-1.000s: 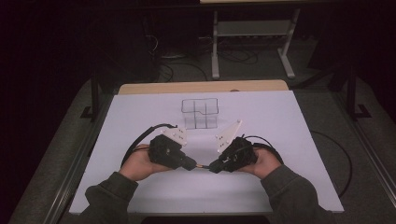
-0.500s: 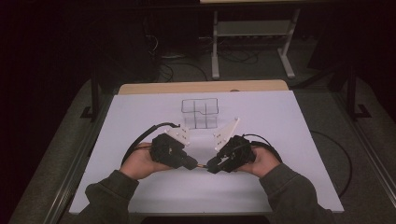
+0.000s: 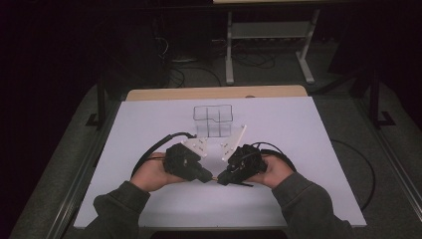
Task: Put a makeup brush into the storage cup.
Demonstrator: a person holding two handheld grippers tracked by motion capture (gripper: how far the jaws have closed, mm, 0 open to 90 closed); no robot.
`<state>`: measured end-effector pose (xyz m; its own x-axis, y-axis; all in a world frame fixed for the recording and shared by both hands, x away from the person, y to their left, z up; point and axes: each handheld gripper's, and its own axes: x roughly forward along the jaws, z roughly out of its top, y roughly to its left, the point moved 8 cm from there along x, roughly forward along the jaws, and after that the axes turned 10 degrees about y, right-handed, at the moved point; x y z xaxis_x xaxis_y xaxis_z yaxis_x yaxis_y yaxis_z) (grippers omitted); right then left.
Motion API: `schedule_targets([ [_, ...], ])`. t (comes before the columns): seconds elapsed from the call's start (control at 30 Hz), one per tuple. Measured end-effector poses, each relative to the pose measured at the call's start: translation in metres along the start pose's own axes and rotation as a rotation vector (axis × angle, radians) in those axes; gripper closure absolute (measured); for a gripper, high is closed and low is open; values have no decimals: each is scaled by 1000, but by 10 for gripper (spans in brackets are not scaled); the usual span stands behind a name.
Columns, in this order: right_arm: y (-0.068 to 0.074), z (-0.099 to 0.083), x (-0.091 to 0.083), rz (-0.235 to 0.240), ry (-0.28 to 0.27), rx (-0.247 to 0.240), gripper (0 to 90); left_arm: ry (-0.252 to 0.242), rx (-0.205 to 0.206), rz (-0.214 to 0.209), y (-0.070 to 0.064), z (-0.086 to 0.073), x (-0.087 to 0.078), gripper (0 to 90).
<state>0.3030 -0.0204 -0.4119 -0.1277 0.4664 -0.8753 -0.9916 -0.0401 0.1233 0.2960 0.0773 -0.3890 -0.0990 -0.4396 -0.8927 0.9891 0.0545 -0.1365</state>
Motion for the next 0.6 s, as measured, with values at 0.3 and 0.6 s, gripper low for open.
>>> schedule_targets([
  [0.3, 0, -5, 4, 18, -10, 9, 826, -35, -25, 6, 0, -2, -4, 757],
  [0.6, -5, -20, 2, 21, -36, 57, 826, -85, -70, 47, 3, -17, -15, 676],
])
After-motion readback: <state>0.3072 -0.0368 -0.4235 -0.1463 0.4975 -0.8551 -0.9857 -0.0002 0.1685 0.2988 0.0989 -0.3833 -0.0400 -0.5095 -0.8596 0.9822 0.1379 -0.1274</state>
